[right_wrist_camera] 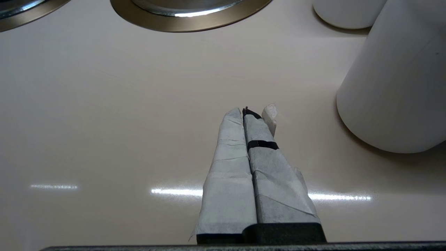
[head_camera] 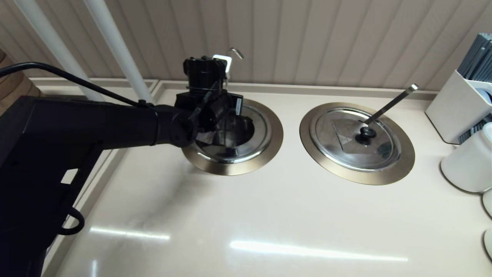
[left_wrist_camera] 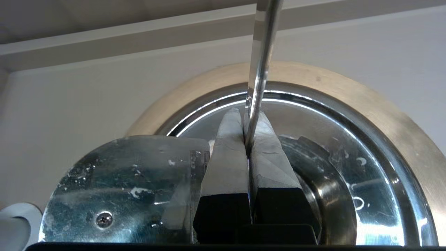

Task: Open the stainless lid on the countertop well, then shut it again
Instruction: Stir with a spoon

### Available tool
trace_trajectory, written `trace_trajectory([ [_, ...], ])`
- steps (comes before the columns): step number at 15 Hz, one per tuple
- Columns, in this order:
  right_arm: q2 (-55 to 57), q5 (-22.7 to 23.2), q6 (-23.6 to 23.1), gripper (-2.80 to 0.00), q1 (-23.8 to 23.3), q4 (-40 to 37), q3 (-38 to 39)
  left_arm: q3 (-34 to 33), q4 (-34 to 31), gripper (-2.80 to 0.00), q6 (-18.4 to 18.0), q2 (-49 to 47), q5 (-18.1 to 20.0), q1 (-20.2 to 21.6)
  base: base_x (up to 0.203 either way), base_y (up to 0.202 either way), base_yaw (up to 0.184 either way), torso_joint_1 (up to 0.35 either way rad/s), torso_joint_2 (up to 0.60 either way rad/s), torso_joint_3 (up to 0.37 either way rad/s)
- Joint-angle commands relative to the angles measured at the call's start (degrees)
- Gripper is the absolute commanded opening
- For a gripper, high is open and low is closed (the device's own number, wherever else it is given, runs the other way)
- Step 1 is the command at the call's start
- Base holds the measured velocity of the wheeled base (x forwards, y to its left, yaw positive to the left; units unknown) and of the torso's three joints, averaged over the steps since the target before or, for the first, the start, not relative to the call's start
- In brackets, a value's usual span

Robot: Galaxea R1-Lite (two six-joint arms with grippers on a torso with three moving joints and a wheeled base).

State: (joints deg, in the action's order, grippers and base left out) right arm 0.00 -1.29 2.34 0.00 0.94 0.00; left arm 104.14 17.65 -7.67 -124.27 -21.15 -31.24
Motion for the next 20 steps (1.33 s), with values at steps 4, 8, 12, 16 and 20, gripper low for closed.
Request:
trace_trajectory([
  [4,0.00,-0.03,0.03,-2.80,0.00,0.03,0.26,-0.78,-7.26,-2.80,-0.16,3.50,-0.13,-0.13,0.000,0.000,0.000,0.000,0.00,0.000],
  [8,0.00,-0.02,0.03,-2.80,0.00,0.03,0.26,0.11,-10.82,-2.80,1.01,2.16,0.31,-1.36,0.000,0.000,0.000,0.000,0.00,0.000],
  [12,0.00,-0.03,0.03,-2.80,0.00,0.03,0.26,4.02,-10.79,-2.80,6.27,-2.42,0.76,-3.12,0.000,0.000,0.000,0.000,0.00,0.000],
  [16,0.00,-0.03,0.03,-2.80,0.00,0.03,0.26,8.62,-7.34,-2.80,11.54,-5.36,1.36,-3.13,0.000,0.000,0.000,0.000,0.00,0.000],
  [20,0.00,-0.03,0.03,-2.80,0.00,0.03,0.26,8.69,-5.12,-2.80,10.53,-8.78,1.37,-3.21,0.000,0.000,0.000,0.000,0.00,0.000],
])
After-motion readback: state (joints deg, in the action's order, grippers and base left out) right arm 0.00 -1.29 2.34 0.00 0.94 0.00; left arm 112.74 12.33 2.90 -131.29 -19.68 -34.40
